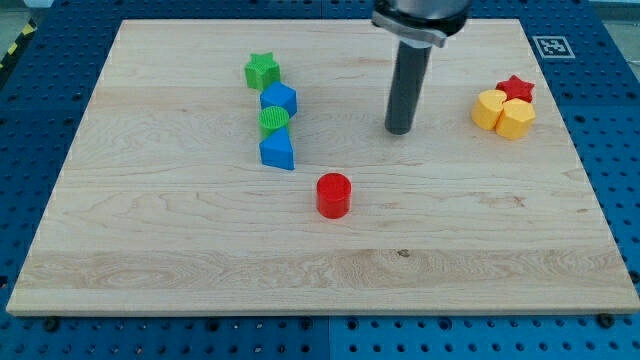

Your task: Move the red circle diagonally to the top right side of the blue triangle

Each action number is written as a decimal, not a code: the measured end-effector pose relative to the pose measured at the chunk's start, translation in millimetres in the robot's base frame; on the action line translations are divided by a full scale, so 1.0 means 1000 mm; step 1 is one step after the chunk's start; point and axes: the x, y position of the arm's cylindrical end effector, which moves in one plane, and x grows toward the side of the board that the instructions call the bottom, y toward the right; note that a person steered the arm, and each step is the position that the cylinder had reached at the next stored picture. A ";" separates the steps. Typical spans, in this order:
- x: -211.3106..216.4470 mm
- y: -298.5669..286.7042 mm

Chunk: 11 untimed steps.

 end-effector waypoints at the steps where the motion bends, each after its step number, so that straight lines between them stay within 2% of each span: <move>1: 0.004 -0.002; 2: 0.010 0.000; 3: 0.049 0.018; 4: 0.120 0.009; 5: 0.162 -0.055; 7: 0.159 -0.074; 11: 0.073 -0.086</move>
